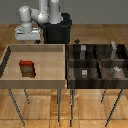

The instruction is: Place the box of cereal into the appropriate compartment.

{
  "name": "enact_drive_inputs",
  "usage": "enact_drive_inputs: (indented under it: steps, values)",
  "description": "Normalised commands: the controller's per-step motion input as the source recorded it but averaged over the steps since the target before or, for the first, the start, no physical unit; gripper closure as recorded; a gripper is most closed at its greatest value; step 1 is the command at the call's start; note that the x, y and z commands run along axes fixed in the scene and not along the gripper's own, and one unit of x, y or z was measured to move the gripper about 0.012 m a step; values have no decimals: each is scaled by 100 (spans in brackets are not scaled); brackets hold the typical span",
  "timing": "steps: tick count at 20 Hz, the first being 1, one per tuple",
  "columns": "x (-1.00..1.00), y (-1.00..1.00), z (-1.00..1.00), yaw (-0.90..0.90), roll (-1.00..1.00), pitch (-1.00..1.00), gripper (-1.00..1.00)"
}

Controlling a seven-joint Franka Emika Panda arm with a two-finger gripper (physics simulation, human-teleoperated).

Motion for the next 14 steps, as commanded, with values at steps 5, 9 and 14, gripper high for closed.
enact_drive_inputs:
  steps: [5, 9, 14]
  values:
    - [100, 0, 0, 0, 0, 0, -100]
    - [100, 0, 0, 0, 0, 0, -100]
    - [100, 0, 0, 0, 0, 0, -100]
